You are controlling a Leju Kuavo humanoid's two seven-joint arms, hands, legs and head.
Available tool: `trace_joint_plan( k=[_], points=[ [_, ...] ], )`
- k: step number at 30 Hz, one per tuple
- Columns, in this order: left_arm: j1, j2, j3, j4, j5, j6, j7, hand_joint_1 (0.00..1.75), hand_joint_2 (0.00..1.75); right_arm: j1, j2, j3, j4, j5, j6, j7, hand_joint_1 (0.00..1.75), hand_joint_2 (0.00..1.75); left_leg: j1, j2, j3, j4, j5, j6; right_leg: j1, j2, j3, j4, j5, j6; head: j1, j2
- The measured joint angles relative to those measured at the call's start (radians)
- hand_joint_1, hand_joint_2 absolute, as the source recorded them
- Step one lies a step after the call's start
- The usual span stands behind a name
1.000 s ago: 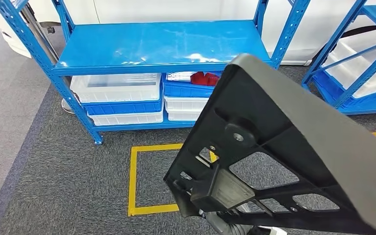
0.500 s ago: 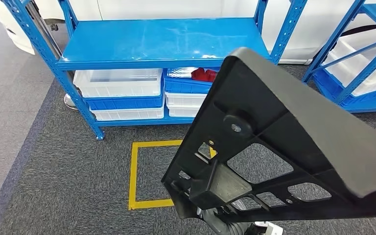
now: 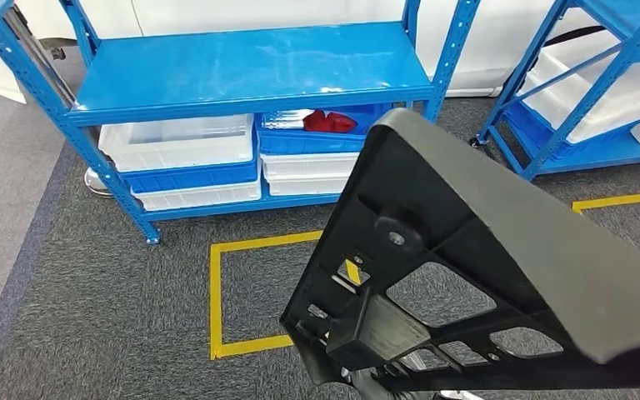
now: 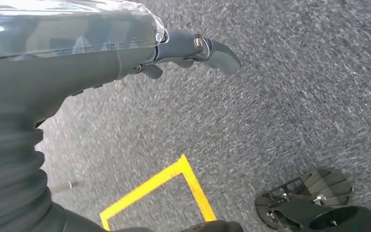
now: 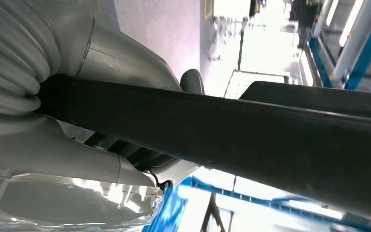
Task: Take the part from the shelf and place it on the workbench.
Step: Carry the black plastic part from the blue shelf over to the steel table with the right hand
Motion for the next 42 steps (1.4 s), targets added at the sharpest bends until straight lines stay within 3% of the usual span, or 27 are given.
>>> trace_joint_plan(
  k=[1,3,4,6,8,9,10,12,14,16,17,19,21,22,23,24,25,26,28,30,32,34,36,38,39,40,42],
  points=[
    [-0.002,0.000,0.000,0.000,-0.001,0.000,0.000,0.00,1.75,0.002,0.000,0.000,-0.003,0.000,-0.002,0.000,1.75,1.75,-0.001,0.009,0.001,-0.001,0.000,-0.005,-0.002,0.010,-0.002,-0.002,0.003,-0.007,0.000,0.000],
    [-0.009,0.001,0.000,-0.001,-0.002,-0.001,0.000,0.00,1.75,0.005,0.000,0.000,-0.009,0.000,-0.001,0.000,1.75,1.75,0.000,-0.006,-0.005,0.019,-0.020,-0.015,-0.008,0.028,-0.003,-0.009,0.010,-0.018,0.000,0.000],
    [-0.011,0.001,0.000,-0.002,-0.002,-0.001,0.000,0.00,1.75,0.005,0.000,0.001,-0.012,0.000,0.001,0.001,1.75,1.75,0.001,-0.025,-0.020,0.057,-0.046,-0.020,-0.011,0.037,-0.002,-0.013,0.014,-0.024,0.000,0.000],
    [-0.011,0.001,0.000,-0.002,-0.002,-0.002,0.002,0.00,1.75,0.004,0.000,0.002,-0.017,0.000,0.006,0.002,1.75,1.75,0.004,-0.064,-0.075,0.186,-0.115,-0.025,-0.012,0.056,-0.004,-0.014,0.018,-0.030,0.000,0.000],
    [-0.009,0.001,0.000,-0.002,-0.001,-0.002,0.005,0.00,1.75,0.004,0.000,0.002,-0.018,0.000,0.011,0.003,1.75,1.75,0.005,-0.074,-0.120,0.287,-0.146,-0.027,-0.011,0.080,-0.006,-0.012,0.019,-0.032,0.000,0.000],
    [-0.008,0.002,0.000,-0.002,0.000,-0.002,0.006,0.00,1.75,0.004,0.000,0.002,-0.018,0.000,0.013,0.003,1.75,1.75,0.006,-0.076,-0.118,0.284,-0.131,-0.027,-0.011,0.092,-0.006,-0.010,0.019,-0.032,0.000,0.000],
    [-0.007,0.002,0.000,-0.002,0.002,-0.001,0.007,0.00,1.75,0.004,0.001,0.002,-0.018,-0.001,0.015,0.004,1.75,1.75,0.008,-0.080,-0.098,0.242,-0.100,-0.027,-0.012,0.105,-0.005,-0.008,0.019,-0.031,0.000,0.000],
    [-0.007,0.002,0.000,-0.002,0.006,0.001,0.008,0.00,1.75,0.003,0.001,0.002,-0.018,-0.002,0.019,0.005,1.75,1.75,0.015,-0.114,-0.034,0.102,-0.033,-0.027,-0.011,0.129,-0.007,0.001,0.016,-0.025,0.000,0.000],
    [-0.006,0.002,0.000,-0.002,0.011,0.004,0.008,0.00,1.75,0.000,0.001,0.002,-0.018,-0.005,0.028,0.007,1.75,1.75,0.019,-0.148,0.002,0.023,-0.013,-0.024,-0.011,0.150,-0.017,0.010,0.016,-0.013,0.000,0.000],
    [-0.007,0.001,0.000,-0.002,0.014,0.006,0.008,0.00,1.75,-0.002,0.002,0.002,-0.018,-0.008,0.037,0.009,1.75,1.75,0.018,-0.143,0.003,0.015,-0.015,-0.016,-0.013,0.170,-0.027,0.011,0.021,0.001,0.000,0.000],
    [-0.007,0.000,0.000,-0.002,0.015,0.007,0.008,0.00,1.75,-0.002,0.002,0.002,-0.018,-0.008,0.040,0.010,1.75,1.75,0.019,-0.132,0.002,0.012,-0.012,-0.010,-0.013,0.169,-0.030,0.014,0.021,0.006,0.000,0.000],
    [-0.007,-0.002,0.000,-0.002,0.016,0.009,0.008,0.00,1.75,-0.003,0.002,0.001,-0.018,-0.009,0.045,0.012,1.75,1.75,0.022,-0.110,0.002,0.006,-0.006,0.003,-0.011,0.130,-0.050,0.054,-0.005,0.017,0.000,0.000],
    [-0.004,-0.003,0.000,-0.002,0.017,0.011,0.008,0.00,1.75,-0.006,0.002,0.001,-0.018,-0.010,0.047,0.012,1.75,1.75,0.020,-0.085,0.000,0.003,-0.004,0.010,-0.013,0.081,-0.105,0.170,-0.068,0.025,0.000,0.000],
    [-0.002,-0.003,0.000,-0.002,0.017,0.011,0.008,0.00,1.75,-0.007,0.002,0.001,-0.018,-0.010,0.048,0.013,1.75,1.75,0.019,-0.072,-0.002,0.004,-0.004,0.011,-0.015,0.072,-0.137,0.236,-0.096,0.029,0.000,0.000],
    [-0.001,-0.003,0.000,-0.002,0.017,0.011,0.009,0.00,1.75,-0.007,0.002,0.001,-0.017,-0.010,0.048,0.013,1.75,1.75,0.018,-0.059,-0.003,0.004,-0.005,0.012,-0.018,0.068,-0.158,0.282,-0.109,0.031,0.000,0.000],
    [-0.001,-0.003,0.000,-0.002,0.017,0.011,0.009,0.00,1.75,-0.007,0.002,0.001,-0.017,-0.010,0.049,0.013,1.75,1.75,0.017,-0.047,-0.003,0.004,-0.006,0.012,-0.019,0.065,-0.161,0.291,-0.102,0.031,0.000,0.000],
    [-0.001,-0.002,0.000,-0.002,0.016,0.010,0.010,0.00,1.75,-0.007,0.002,0.001,-0.016,-0.010,0.049,0.013,1.75,1.75,0.017,-0.035,-0.002,0.004,-0.006,0.011,-0.020,0.061,-0.143,0.259,-0.078,0.030,0.000,0.000],
    [-0.002,-0.002,0.000,-0.002,0.015,0.010,0.012,0.00,1.75,-0.007,0.002,0.001,-0.016,-0.010,0.050,0.013,1.75,1.75,0.016,-0.025,0.000,0.004,-0.008,0.010,-0.019,0.051,-0.107,0.193,-0.044,0.027,0.000,0.000],
    [-0.003,-0.002,0.000,-0.002,0.013,0.008,0.016,0.00,1.75,-0.010,0.002,0.000,-0.016,-0.010,0.051,0.013,1.75,1.75,0.013,-0.008,0.004,0.005,-0.011,0.005,-0.011,0.008,-0.035,0.056,0.000,0.012,0.000,0.000],
    [-0.004,-0.002,0.000,-0.002,0.011,0.007,0.019,0.00,1.75,-0.012,0.002,-0.002,-0.016,-0.011,0.052,0.014,1.75,1.75,0.009,0.007,0.007,0.004,-0.014,-0.004,0.000,-0.012,-0.013,0.005,0.005,-0.002,0.000,0.000],
    [-0.005,-0.001,0.000,-0.003,0.010,0.007,0.021,0.00,1.75,-0.013,0.003,-0.002,-0.016,-0.011,0.053,0.014,1.75,1.75,0.008,0.019,0.012,0.002,-0.017,-0.015,-0.003,0.011,-0.014,-0.001,0.010,-0.011,0.000,0.000],
    [-0.006,0.000,0.000,-0.003,0.010,0.006,0.021,0.00,1.75,-0.014,0.003,-0.003,-0.016,-0.011,0.053,0.014,1.75,1.75,0.009,-0.012,0.003,0.032,-0.044,-0.026,-0.010,0.031,-0.009,-0.013,0.018,-0.021,0.000,0.000],
    [-0.004,0.001,0.000,-0.003,0.009,0.005,0.021,0.00,1.75,-0.018,0.005,-0.003,-0.015,-0.012,0.052,0.013,1.75,1.75,0.011,-0.060,-0.043,0.138,-0.104,-0.032,-0.013,0.052,-0.008,-0.018,0.023,-0.029,0.000,0.000],
    [0.001,0.001,0.000,-0.003,0.007,0.003,0.022,0.00,1.75,-0.017,0.006,-0.003,-0.014,-0.012,0.051,0.012,1.75,1.75,0.012,-0.074,-0.101,0.261,-0.150,-0.035,-0.013,0.076,-0.011,-0.017,0.024,-0.031,0.000,0.000],
    [0.003,0.002,0.000,-0.003,0.004,0.001,0.023,0.00,1.75,-0.015,0.006,-0.003,-0.014,-0.012,0.049,0.012,1.75,1.75,0.013,-0.076,-0.115,0.284,-0.147,-0.036,-0.013,0.090,-0.011,-0.015,0.024,-0.031,0.000,0.000],
    [0.004,0.002,0.000,-0.003,0.001,-0.001,0.024,0.00,1.75,-0.013,0.006,-0.003,-0.014,-0.012,0.047,0.011,1.75,1.75,0.014,-0.078,-0.109,0.268,-0.123,-0.037,-0.014,0.105,-0.010,-0.013,0.023,-0.030,0.000,0.000],
    [0.004,0.004,0.000,-0.003,-0.006,-0.006,0.025,0.00,1.75,-0.008,0.006,-0.003,-0.014,-0.010,0.039,0.008,1.75,1.75,0.021,-0.102,-0.055,0.142,-0.047,-0.039,-0.016,0.133,-0.010,-0.004,0.019,-0.023,0.000,0.000]
  ],
)
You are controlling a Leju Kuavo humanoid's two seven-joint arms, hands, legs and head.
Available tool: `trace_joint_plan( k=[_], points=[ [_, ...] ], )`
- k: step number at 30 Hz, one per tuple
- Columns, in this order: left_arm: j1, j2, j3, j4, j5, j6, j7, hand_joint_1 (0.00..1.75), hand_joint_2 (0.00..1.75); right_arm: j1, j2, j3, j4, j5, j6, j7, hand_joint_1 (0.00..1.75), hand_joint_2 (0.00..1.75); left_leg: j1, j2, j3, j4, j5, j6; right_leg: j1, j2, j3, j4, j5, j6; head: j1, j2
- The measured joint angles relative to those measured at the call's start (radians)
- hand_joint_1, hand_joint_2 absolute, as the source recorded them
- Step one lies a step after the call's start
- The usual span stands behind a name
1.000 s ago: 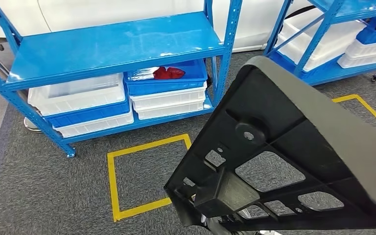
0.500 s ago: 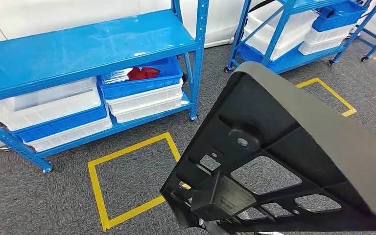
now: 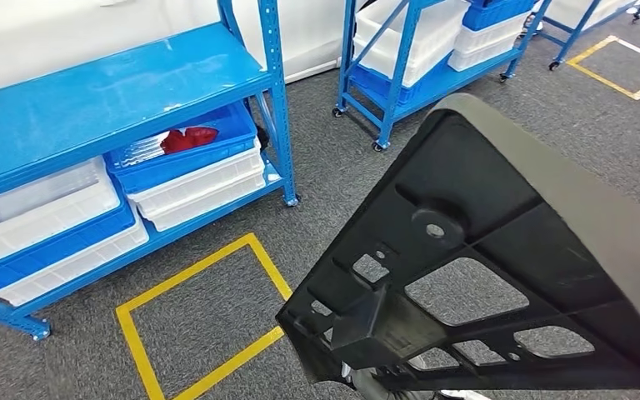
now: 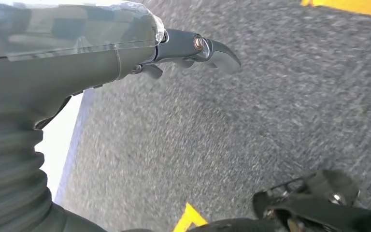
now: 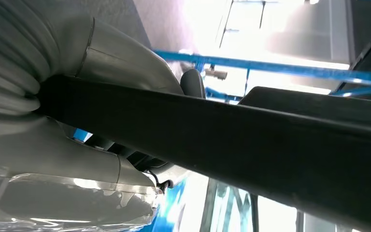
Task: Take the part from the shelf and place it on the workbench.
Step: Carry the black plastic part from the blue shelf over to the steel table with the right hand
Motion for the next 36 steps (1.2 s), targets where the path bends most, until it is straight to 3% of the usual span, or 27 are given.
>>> trace_joint_plan(
  k=[2,3,5,6,8,10,11,12,13,14,16,18,20,22,23,25,27,28,30,32,34,36],
  points=[
    [-0.002,0.000,0.000,0.000,-0.005,-0.006,0.000,0.00,1.75,0.003,0.000,0.000,-0.001,0.004,-0.010,-0.003,1.75,1.75,0.006,-0.039,0.045,-0.105,0.034,0.005,0.001,0.024,-0.009,0.014,-0.004,0.012,0.000,0.000],
    [-0.004,0.000,0.000,0.000,-0.007,-0.009,0.000,0.00,1.75,0.005,0.000,0.000,-0.002,0.005,-0.015,-0.004,1.75,1.75,0.006,-0.048,0.051,-0.119,0.031,0.010,0.001,0.034,-0.016,0.018,-0.004,0.018,0.000,0.000],
    [-0.010,-0.001,-0.001,0.000,-0.010,-0.013,0.000,0.00,1.75,0.015,0.000,-0.001,-0.004,0.006,-0.024,-0.005,1.75,1.75,0.004,-0.036,0.051,-0.122,0.030,0.022,-0.002,0.052,-0.025,0.019,0.001,0.030,0.000,0.000],
    [-0.013,-0.001,-0.001,0.000,-0.012,-0.014,0.000,0.00,1.75,0.022,0.000,-0.001,-0.005,0.006,-0.028,-0.005,1.75,1.75,0.004,-0.025,0.052,-0.125,0.032,0.029,-0.002,0.043,-0.028,0.023,-0.002,0.035,0.000,0.000],
    [-0.015,-0.002,-0.002,0.000,-0.014,-0.015,0.000,0.00,1.75,0.029,0.000,-0.001,-0.007,0.006,-0.032,-0.005,1.75,1.75,0.006,-0.001,0.053,-0.130,0.036,0.041,0.001,-0.008,-0.057,0.081,-0.037,0.044,0.000,0.000],
    [-0.014,-0.002,-0.002,0.000,-0.014,-0.016,0.000,0.00,1.75,0.031,0.000,-0.001,-0.008,0.006,-0.034,-0.005,1.75,1.75,0.002,0.026,0.052,-0.131,0.035,0.047,0.000,-0.058,-0.122,0.216,-0.101,0.052,0.000,0.000],
    [-0.013,-0.001,-0.002,0.000,-0.014,-0.016,0.000,0.00,1.75,0.033,-0.001,-0.001,-0.008,0.005,-0.035,-0.005,1.75,1.75,0.000,0.040,0.052,-0.130,0.034,0.048,-0.002,-0.065,-0.153,0.278,-0.123,0.054,0.000,0.000],
    [-0.013,-0.001,-0.002,0.000,-0.015,-0.016,0.001,0.00,1.75,0.035,-0.001,-0.002,-0.007,0.004,-0.036,-0.005,1.75,1.75,-0.002,0.053,0.052,-0.130,0.033,0.049,-0.003,-0.068,-0.169,0.309,-0.127,0.054,0.000,0.000],
    [-0.013,-0.001,-0.002,0.000,-0.016,-0.016,0.002,0.00,1.75,0.038,-0.002,-0.002,-0.007,0.003,-0.038,-0.005,1.75,1.75,-0.003,0.065,0.053,-0.130,0.032,0.049,-0.004,-0.070,-0.162,0.297,-0.111,0.052,0.000,0.000],
    [-0.013,0.000,-0.003,0.000,-0.018,-0.016,0.002,0.00,1.75,0.040,-0.002,-0.002,-0.006,0.000,-0.040,-0.006,1.75,1.75,-0.004,0.076,0.055,-0.130,0.030,0.048,-0.003,-0.075,-0.135,0.245,-0.081,0.049,0.000,0.000],
    [-0.013,0.000,-0.005,0.000,-0.021,-0.016,0.004,0.00,1.75,0.045,-0.003,-0.002,-0.006,-0.006,-0.043,-0.007,1.75,1.75,-0.008,0.095,0.061,-0.131,0.025,0.044,0.006,-0.116,-0.055,0.097,-0.026,0.034,0.000,0.000],
    [-0.012,0.000,-0.006,0.000,-0.023,-0.016,0.006,0.00,1.75,0.048,-0.004,-0.002,-0.006,-0.011,-0.044,-0.008,1.75,1.75,-0.011,0.111,0.066,-0.132,0.021,0.036,0.018,-0.145,-0.016,0.019,-0.011,0.020,0.000,0.000],
    [-0.013,0.000,-0.006,0.000,-0.020,-0.013,0.009,0.00,1.75,0.049,-0.004,-0.002,-0.006,-0.013,-0.042,-0.008,1.75,1.75,-0.013,0.128,0.072,-0.138,0.020,0.027,0.021,-0.130,-0.018,0.013,-0.010,0.012,0.000,0.000],
    [-0.012,0.001,-0.006,0.000,-0.016,-0.008,0.012,0.00,1.75,0.048,-0.005,-0.002,-0.005,-0.014,-0.037,-0.008,1.75,1.75,-0.012,0.110,0.073,-0.124,0.003,0.017,0.014,-0.108,-0.011,0.000,-0.003,0.002,0.000,0.000],
    [-0.011,0.001,-0.006,0.000,-0.015,-0.006,0.012,0.00,1.75,0.046,-0.005,-0.001,-0.005,-0.015,-0.035,-0.007,1.75,1.75,-0.012,0.086,0.062,-0.091,-0.019,0.014,0.010,-0.096,-0.008,-0.007,0.001,-0.002,0.000,0.000],
    [-0.004,0.002,-0.006,-0.001,-0.011,-0.001,0.012,0.00,1.75,0.039,-0.005,0.001,-0.002,-0.017,-0.028,-0.006,1.75,1.75,-0.010,0.038,0.007,0.030,-0.083,0.011,0.007,-0.074,-0.005,-0.011,0.004,-0.008,0.000,0.000],
    [0.004,0.002,-0.006,-0.001,-0.007,0.003,0.013,0.00,1.75,0.035,-0.005,0.002,0.004,-0.018,-0.024,-0.005,1.75,1.75,-0.010,0.027,-0.045,0.130,-0.112,0.009,0.008,-0.047,-0.005,-0.009,0.003,-0.009,0.000,0.000],
    [0.008,0.002,-0.006,-0.001,-0.006,0.004,0.014,0.00,1.75,0.033,-0.005,0.002,0.007,-0.019,-0.023,-0.005,1.75,1.75,-0.010,0.026,-0.049,0.130,-0.097,0.008,0.008,-0.033,-0.005,-0.007,0.003,-0.008,0.000,0.000],
    [0.011,0.002,-0.006,-0.001,-0.007,0.003,0.019,0.00,1.75,0.024,-0.004,0.002,0.012,-0.019,-0.023,-0.003,1.75,1.75,-0.007,0.015,-0.009,0.024,-0.021,0.009,0.007,-0.005,-0.004,0.001,-0.001,-0.004,0.000,0.000],
    [0.008,0.001,-0.006,0.000,-0.008,-0.001,0.022,0.00,1.75,0.012,-0.003,0.002,0.016,-0.020,-0.021,0.001,1.75,1.75,-0.002,-0.034,0.039,-0.092,0.027,0.013,0.005,0.017,-0.009,0.011,-0.004,0.004,0.000,0.000],
    [0.001,-0.001,-0.006,0.000,-0.009,-0.005,0.023,0.00,1.75,0.003,-0.002,0.002,0.021,-0.020,-0.015,0.004,1.75,1.75,-0.002,-0.066,0.052,-0.124,0.028,0.020,0.004,0.035,-0.019,0.017,-0.003,0.016,0.000,0.000],
    [-0.007,-0.004,-0.006,0.000,-0.007,-0.005,0.023,0.00,1.75,-0.001,-0.002,0.002,0.024,-0.021,-0.007,0.006,1.75,1.75,-0.004,-0.050,0.052,-0.128,0.034,0.031,0.001,0.053,-0.025,0.016,0.002,0.029,0.000,0.000]
  ],
)
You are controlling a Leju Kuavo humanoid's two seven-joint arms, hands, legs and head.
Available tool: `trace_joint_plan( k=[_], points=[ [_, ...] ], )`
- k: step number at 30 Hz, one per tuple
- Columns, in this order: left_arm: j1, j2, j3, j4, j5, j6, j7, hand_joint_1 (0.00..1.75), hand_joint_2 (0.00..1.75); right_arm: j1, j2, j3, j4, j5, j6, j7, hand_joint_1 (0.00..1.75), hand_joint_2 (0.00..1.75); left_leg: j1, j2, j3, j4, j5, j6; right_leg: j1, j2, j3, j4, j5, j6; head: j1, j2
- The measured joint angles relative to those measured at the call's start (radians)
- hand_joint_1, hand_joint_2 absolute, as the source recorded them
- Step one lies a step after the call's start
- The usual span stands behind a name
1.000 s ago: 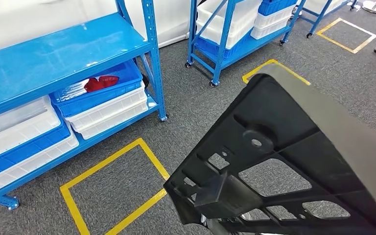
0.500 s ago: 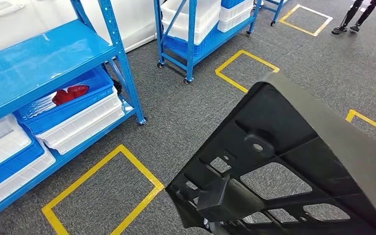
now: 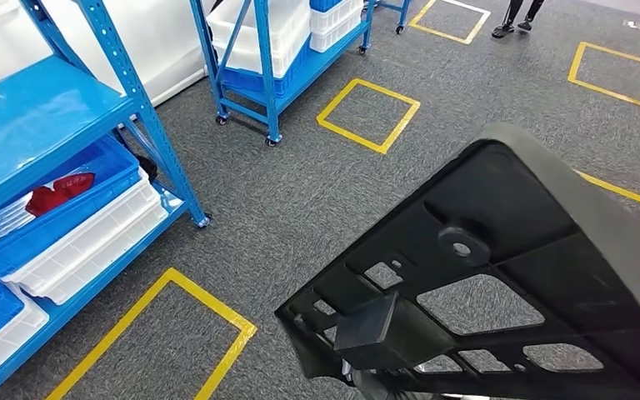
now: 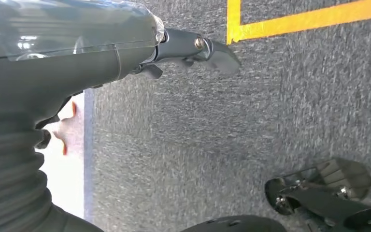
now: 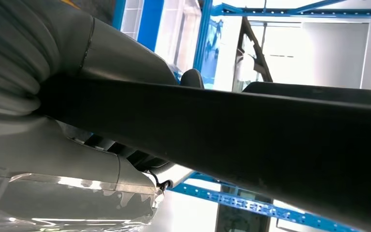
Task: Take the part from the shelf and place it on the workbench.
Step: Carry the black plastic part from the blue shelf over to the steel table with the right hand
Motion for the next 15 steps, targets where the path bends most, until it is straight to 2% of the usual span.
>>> trace_joint_plan(
  k=[1,2,4,5,6,7,8,9,10,12,13,14,15],
  points=[
    [-0.003,-0.002,0.000,0.000,0.001,0.000,0.000,0.00,1.75,-0.001,0.000,0.000,0.001,-0.001,0.002,0.000,1.75,1.75,0.001,0.011,0.001,-0.003,0.003,0.006,0.000,-0.007,-0.004,0.005,-0.003,0.005,0.000,0.000],
    [-0.005,-0.003,0.000,0.000,0.001,0.001,0.000,0.00,1.75,-0.004,0.000,0.000,0.003,-0.002,0.003,0.000,1.75,1.75,0.002,0.024,0.002,-0.007,0.005,0.013,0.001,-0.028,-0.015,0.028,-0.017,0.010,0.000,0.000],
    [-0.007,-0.005,0.000,0.000,0.002,0.002,0.000,0.00,1.75,-0.011,0.000,0.000,0.007,-0.003,0.003,0.000,1.75,1.75,0.001,0.052,0.002,-0.010,0.006,0.022,0.002,-0.089,-0.068,0.135,-0.072,0.017,0.000,0.000],
    [-0.007,-0.006,0.000,0.000,0.002,0.002,0.000,0.00,1.75,-0.014,0.000,0.000,0.009,-0.003,0.003,0.001,1.75,1.75,-0.001,0.067,0.001,-0.010,0.006,0.024,0.000,-0.109,-0.105,0.207,-0.103,0.021,0.000,0.000],
    [-0.007,-0.006,0.000,0.000,0.002,0.002,0.000,0.00,1.75,-0.015,0.000,0.000,0.012,-0.003,0.003,0.001,1.75,1.75,-0.003,0.080,0.001,-0.010,0.005,0.025,-0.002,-0.117,-0.134,0.265,-0.123,0.023,0.000,0.000],
    [-0.007,-0.005,0.000,0.000,0.003,0.002,0.000,0.00,1.75,-0.015,0.000,0.000,0.015,-0.003,0.003,0.001,1.75,1.75,-0.005,0.093,0.001,-0.010,0.004,0.025,-0.003,-0.121,-0.150,0.297,-0.128,0.023,0.000,0.000],
    [-0.007,-0.005,0.000,0.000,0.003,0.003,0.000,0.00,1.75,-0.015,0.000,0.000,0.017,-0.003,0.003,0.001,1.75,1.75,-0.006,0.103,0.001,-0.010,0.003,0.025,-0.004,-0.122,-0.152,0.299,-0.119,0.023,0.000,0.000],
    [-0.008,-0.005,0.000,0.000,0.003,0.003,0.000,0.00,1.75,-0.015,0.000,0.000,0.018,-0.003,0.003,0.001,1.75,1.75,-0.007,0.112,0.002,-0.010,0.002,0.025,-0.005,-0.124,-0.135,0.268,-0.097,0.021,0.000,0.000],
    [-0.010,-0.005,0.000,0.000,0.003,0.003,0.000,0.00,1.75,-0.015,0.000,0.000,0.019,-0.003,0.003,0.001,1.75,1.75,-0.009,0.121,0.004,-0.010,0.001,0.024,-0.004,-0.129,-0.103,0.209,-0.068,0.017,0.000,0.000],
    [-0.013,-0.006,0.000,0.000,0.003,0.003,0.000,0.00,1.75,-0.016,0.000,0.000,0.020,-0.003,0.003,0.002,1.75,1.75,-0.012,0.137,0.009,-0.010,-0.003,0.021,0.006,-0.170,-0.027,0.067,-0.022,0.001,0.000,0.000],
    [-0.014,-0.007,0.000,0.000,0.003,0.003,0.000,0.00,1.75,-0.017,0.000,0.000,0.020,-0.004,0.003,0.002,1.75,1.75,-0.013,0.144,0.011,-0.011,-0.005,0.017,0.013,-0.188,-0.002,0.019,-0.011,-0.007,0.000,0.000],
    [-0.015,-0.007,0.000,0.000,0.003,0.004,0.000,0.00,1.75,-0.019,0.000,0.000,0.021,-0.004,0.003,0.002,1.75,1.75,-0.013,0.152,0.013,-0.012,-0.006,0.012,0.019,-0.199,0.009,-0.004,-0.010,-0.014,0.000,0.000],
    [-0.017,-0.007,0.000,0.000,0.003,0.004,0.000,0.00,1.75,-0.019,0.001,0.000,0.021,-0.004,0.003,0.002,1.75,1.75,-0.013,0.161,0.015,-0.014,-0.007,0.007,0.023,-0.194,0.008,-0.006,-0.011,-0.018,0.000,0.000]
  ],
)
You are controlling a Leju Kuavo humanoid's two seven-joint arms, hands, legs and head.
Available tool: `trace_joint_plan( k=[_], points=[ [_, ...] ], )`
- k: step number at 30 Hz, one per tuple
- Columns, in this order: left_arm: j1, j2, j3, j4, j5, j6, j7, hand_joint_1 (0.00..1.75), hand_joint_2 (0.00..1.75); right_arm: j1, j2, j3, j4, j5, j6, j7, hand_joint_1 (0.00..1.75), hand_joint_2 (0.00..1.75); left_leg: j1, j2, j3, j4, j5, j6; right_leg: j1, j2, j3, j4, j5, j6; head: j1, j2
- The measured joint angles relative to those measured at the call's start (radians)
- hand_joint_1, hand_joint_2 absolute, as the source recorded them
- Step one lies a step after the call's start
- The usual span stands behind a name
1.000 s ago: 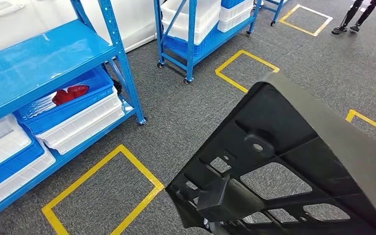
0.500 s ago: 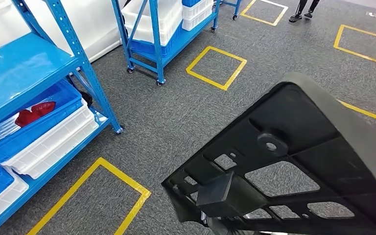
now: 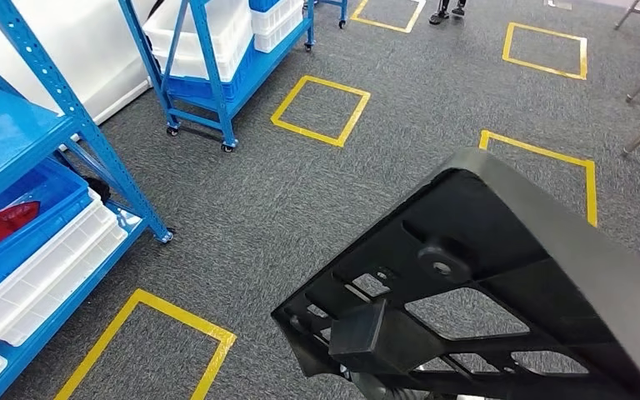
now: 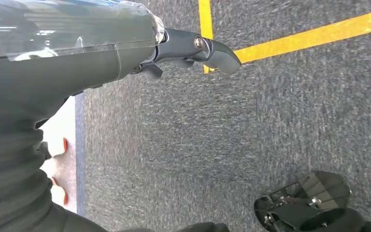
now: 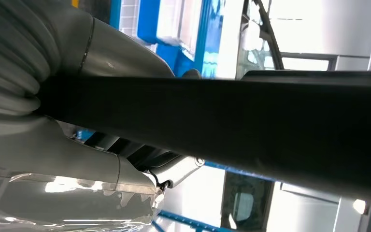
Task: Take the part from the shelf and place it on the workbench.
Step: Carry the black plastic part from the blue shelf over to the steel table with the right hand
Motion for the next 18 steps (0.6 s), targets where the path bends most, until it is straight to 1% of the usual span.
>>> trace_joint_plan(
  k=[1,2,3,4,5,6,7,8,9,10,11,12,13,14,15,16,17,18],
  points=[
    [-0.002,0.000,0.000,0.000,0.000,0.001,0.000,0.00,1.75,0.000,0.000,0.000,0.000,0.000,0.000,0.000,1.75,1.75,-0.001,0.008,0.003,-0.003,-0.001,-0.005,0.000,0.012,0.002,-0.006,0.004,-0.004,0.000,0.000],
    [-0.004,0.000,0.000,-0.001,0.000,0.001,-0.001,0.00,1.75,0.001,0.001,0.000,0.000,0.000,0.001,0.000,1.75,1.75,-0.001,0.007,0.007,-0.002,-0.005,-0.010,-0.003,0.023,0.007,-0.014,0.008,-0.008,0.000,0.000],
    [-0.006,0.000,0.000,-0.001,0.001,0.002,-0.003,0.00,1.75,0.000,0.001,0.000,0.000,0.000,0.003,0.000,1.75,1.75,0.000,-0.007,0.005,0.012,-0.017,-0.015,-0.007,0.033,0.013,-0.024,0.013,-0.012,0.000,0.000],
    [-0.007,0.001,0.000,-0.002,0.002,0.002,-0.004,0.00,1.75,-0.002,0.002,0.000,0.001,0.000,0.006,0.000,1.75,1.75,0.000,-0.029,-0.008,0.047,-0.040,-0.019,-0.011,0.043,0.019,-0.033,0.018,-0.016,0.000,0.000],
    [-0.008,0.001,0.000,-0.002,0.004,0.002,-0.005,0.00,1.75,-0.003,0.003,0.000,0.001,0.000,0.009,0.000,1.75,1.75,0.003,-0.056,-0.033,0.104,-0.071,-0.022,-0.013,0.053,0.022,-0.038,0.021,-0.019,0.000,0.000],
    [-0.008,0.000,0.000,-0.002,0.006,0.002,-0.004,0.00,1.75,-0.005,0.004,0.000,0.002,-0.001,0.012,0.000,1.75,1.75,0.004,-0.073,-0.066,0.175,-0.103,-0.024,-0.014,0.065,0.022,-0.039,0.022,-0.022,0.000,0.000],
    [-0.008,0.000,0.001,-0.002,0.008,0.002,-0.003,0.00,1.75,-0.006,0.004,0.000,0.004,-0.001,0.014,0.000,1.75,1.75,0.004,-0.082,-0.099,0.239,-0.126,-0.026,-0.014,0.078,0.022,-0.038,0.021,-0.022,0.000,0.000],
    [-0.006,0.001,0.001,-0.002,0.009,0.002,-0.001,0.00,1.75,-0.005,0.004,0.000,0.007,-0.001,0.017,0.000,1.75,1.75,0.005,-0.085,-0.121,0.276,-0.131,-0.028,-0.014,0.091,0.022,-0.037,0.020,-0.023,0.000,0.000],
    [-0.003,0.001,0.001,-0.002,0.008,0.002,0.001,0.00,1.75,-0.004,0.004,0.000,0.010,-0.002,0.019,0.000,1.75,1.75,0.006,-0.086,-0.124,0.273,-0.113,-0.030,-0.014,0.106,0.023,-0.035,0.019,-0.022,0.000,0.000],
    [0.001,0.001,0.001,-0.002,0.007,0.003,0.002,0.00,1.75,-0.003,0.003,0.000,0.014,-0.005,0.023,0.000,1.75,1.75,0.007,-0.090,-0.109,0.231,-0.078,-0.030,-0.015,0.121,0.024,-0.031,0.017,-0.019,0.000,0.000],
    [0.005,0.001,0.001,-0.002,0.004,0.006,0.003,0.00,1.75,-0.003,0.003,0.000,0.017,-0.008,0.027,0.000,1.75,1.75,0.010,-0.102,-0.081,0.160,-0.034,-0.031,-0.017,0.135,0.024,-0.026,0.014,-0.016,0.000,0.000],
    [0.009,0.000,0.001,-0.001,0.002,0.009,0.004,0.00,1.75,-0.002,0.002,0.000,0.020,-0.013,0.031,0.000,1.75,1.75,0.012,-0.124,-0.053,0.091,-0.004,-0.031,-0.016,0.148,0.022,-0.019,0.010,-0.011,0.000,0.000],
    [0.013,-0.001,0.001,-0.001,0.000,0.014,0.003,0.00,1.75,-0.002,0.001,0.000,0.024,-0.018,0.035,0.000,1.75,1.75,0.015,-0.143,-0.033,0.040,0.015,-0.029,-0.016,0.159,0.018,-0.013,0.007,-0.006,0.000,0.000],
    [0.016,-0.002,0.001,-0.001,-0.001,0.019,0.002,0.00,1.75,-0.003,-0.001,0.001,0.027,-0.022,0.038,0.000,1.75,1.75,0.016,-0.156,-0.022,0.013,0.020,-0.025,-0.016,0.168,0.013,-0.008,0.006,-0.001,0.000,0.000],
    [0.019,-0.004,0.001,0.000,-0.001,0.024,0.002,0.00,1.75,-0.003,-0.002,0.002,0.031,-0.024,0.041,0.000,1.75,1.75,0.015,-0.160,-0.021,0.007,0.015,-0.019,-0.017,0.178,0.008,-0.006,0.007,0.005,0.000,0.000],
    [0.021,-0.005,0.001,0.000,-0.001,0.030,0.002,0.00,1.75,-0.003,-0.004,0.002,0.035,-0.026,0.043,0.000,1.75,1.75,0.014,-0.151,-0.021,0.006,0.017,-0.011,-0.018,0.187,0.004,-0.006,0.008,0.011,0.000,0.000],
    [0.023,-0.006,0.001,0.000,0.001,0.035,0.003,0.00,1.75,-0.003,-0.006,0.003,0.038,-0.025,0.045,-0.001,1.75,1.75,0.013,-0.141,-0.019,0.003,0.019,-0.005,-0.020,0.185,0.001,-0.003,0.007,0.016,0.000,0.000],
    [0.026,-0.007,0.001,0.000,0.004,0.039,0.004,0.00,1.75,-0.006,-0.007,0.003,0.040,-0.024,0.046,-0.003,1.75,1.75,0.013,-0.130,-0.018,0.000,0.021,0.002,-0.020,0.168,-0.006,0.010,-0.001,0.021,0.000,0.000]
  ],
)
